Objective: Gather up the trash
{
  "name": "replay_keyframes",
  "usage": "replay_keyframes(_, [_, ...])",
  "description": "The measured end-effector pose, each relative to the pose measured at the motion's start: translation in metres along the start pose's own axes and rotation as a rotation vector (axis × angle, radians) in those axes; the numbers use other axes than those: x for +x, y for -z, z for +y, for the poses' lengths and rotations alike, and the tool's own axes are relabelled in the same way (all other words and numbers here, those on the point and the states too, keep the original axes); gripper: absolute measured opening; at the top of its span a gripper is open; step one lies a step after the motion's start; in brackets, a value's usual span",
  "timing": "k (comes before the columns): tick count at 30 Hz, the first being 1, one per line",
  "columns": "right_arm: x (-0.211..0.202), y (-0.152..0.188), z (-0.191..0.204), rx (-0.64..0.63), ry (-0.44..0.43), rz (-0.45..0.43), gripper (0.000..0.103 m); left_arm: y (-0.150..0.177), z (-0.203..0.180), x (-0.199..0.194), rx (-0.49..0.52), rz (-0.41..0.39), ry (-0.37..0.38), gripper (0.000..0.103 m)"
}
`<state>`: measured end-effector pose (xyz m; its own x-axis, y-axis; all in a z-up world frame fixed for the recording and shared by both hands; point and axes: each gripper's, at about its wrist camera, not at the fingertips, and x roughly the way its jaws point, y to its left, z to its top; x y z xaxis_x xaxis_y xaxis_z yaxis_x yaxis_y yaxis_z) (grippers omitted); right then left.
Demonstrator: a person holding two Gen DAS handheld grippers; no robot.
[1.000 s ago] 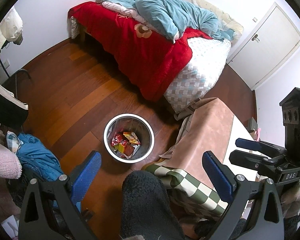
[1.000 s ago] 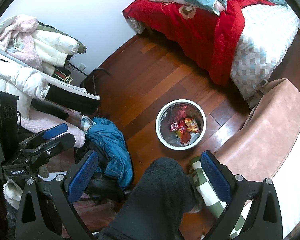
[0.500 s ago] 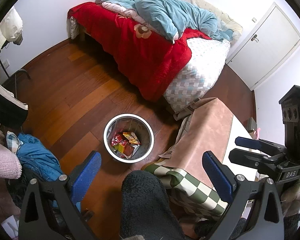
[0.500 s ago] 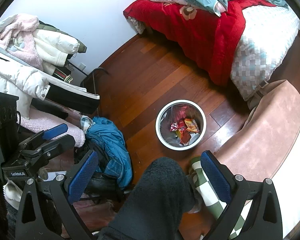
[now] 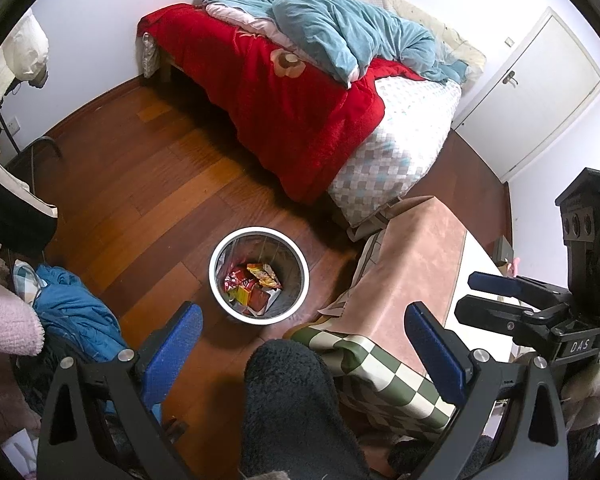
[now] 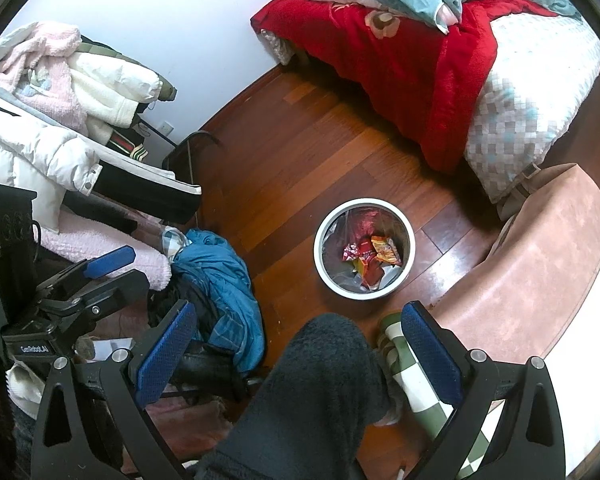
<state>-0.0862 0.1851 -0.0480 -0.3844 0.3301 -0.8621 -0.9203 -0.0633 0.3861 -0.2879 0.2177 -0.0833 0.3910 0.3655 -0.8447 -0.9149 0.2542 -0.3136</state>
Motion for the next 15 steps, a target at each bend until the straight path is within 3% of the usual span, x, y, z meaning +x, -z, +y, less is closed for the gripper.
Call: replay_keyframes(15, [0.0005, 0.0015, 0.0023, -0.004, 0.001, 0.001, 0.103, 0.0007, 0.0000, -0.0045, -0.003, -0.004, 0.003, 0.103])
